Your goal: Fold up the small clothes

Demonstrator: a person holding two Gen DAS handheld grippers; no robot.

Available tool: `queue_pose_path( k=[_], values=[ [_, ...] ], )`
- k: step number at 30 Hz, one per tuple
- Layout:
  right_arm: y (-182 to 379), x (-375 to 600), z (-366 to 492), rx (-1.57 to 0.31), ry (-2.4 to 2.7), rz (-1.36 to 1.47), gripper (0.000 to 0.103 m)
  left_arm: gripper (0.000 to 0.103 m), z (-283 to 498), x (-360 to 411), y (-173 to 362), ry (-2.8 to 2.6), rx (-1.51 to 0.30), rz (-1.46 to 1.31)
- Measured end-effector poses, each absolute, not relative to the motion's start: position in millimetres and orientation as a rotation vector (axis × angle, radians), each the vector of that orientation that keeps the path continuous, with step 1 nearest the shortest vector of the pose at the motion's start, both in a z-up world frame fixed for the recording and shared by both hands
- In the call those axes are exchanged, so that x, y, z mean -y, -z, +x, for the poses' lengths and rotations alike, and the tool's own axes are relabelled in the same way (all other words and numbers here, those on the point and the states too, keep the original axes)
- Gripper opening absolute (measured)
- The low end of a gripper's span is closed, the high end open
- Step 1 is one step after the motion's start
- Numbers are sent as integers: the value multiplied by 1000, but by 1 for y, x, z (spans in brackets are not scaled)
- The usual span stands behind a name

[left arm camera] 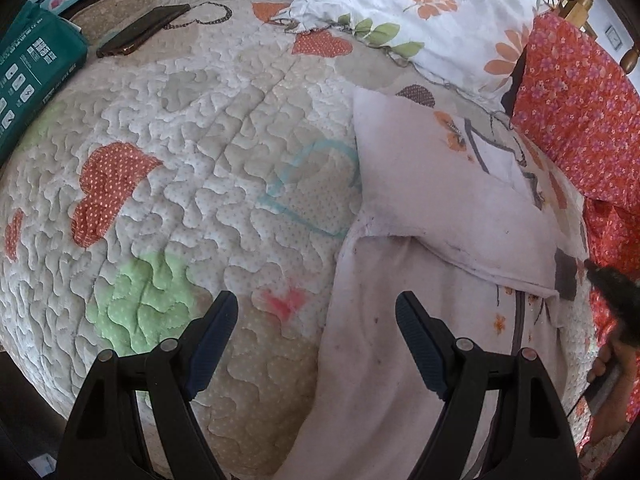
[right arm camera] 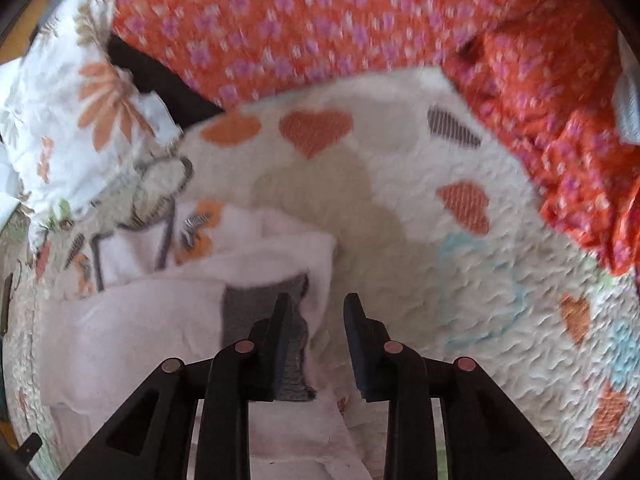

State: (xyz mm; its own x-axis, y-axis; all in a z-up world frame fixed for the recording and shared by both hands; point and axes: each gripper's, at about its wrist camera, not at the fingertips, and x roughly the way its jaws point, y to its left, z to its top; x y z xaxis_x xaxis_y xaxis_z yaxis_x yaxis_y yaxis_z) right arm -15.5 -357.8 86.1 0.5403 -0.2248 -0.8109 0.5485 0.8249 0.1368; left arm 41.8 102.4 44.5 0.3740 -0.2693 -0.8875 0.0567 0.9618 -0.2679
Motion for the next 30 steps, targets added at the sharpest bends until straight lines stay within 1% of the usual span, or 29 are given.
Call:
queue_pose_path(
  k=[5,8,12,13,14,17,20,23,25,27,30],
  values=[
    [-82,310,2,-936,294,360,29,80,41,-95,-39,212,-1188,-174],
    [-67,272,12,-979,214,289,29,80,41,-97,-39,207,-1191,-179],
    [-38,238,-11,-1015,210,216,29,80,40,-101,-42,211,-1185,-193],
    [-34,231,-24,-993,224,174,30,80,40,-103,-42,210,-1184,-197],
    [-30,229,-33,-997,221,150,35,80,40,-106,-43,208,-1183,-206],
    [-22,224,-58,-1029,207,100,40,80,42,-114,-41,189,-1192,-229],
    [-35,220,-62,-1044,187,60,41,80,43,-119,-38,178,-1202,-246],
    [-70,208,-51,-934,146,71,41,80,44,-126,-41,161,-1194,-259],
    [-80,196,-36,-911,102,91,41,80,45,-131,-44,151,-1187,-272],
    [-79,182,-16,-907,59,117,41,80,46,-140,-49,142,-1174,-294],
    [-54,160,11,-947,79,125,41,80,47,-158,-56,115,-1151,-342]
  ],
)
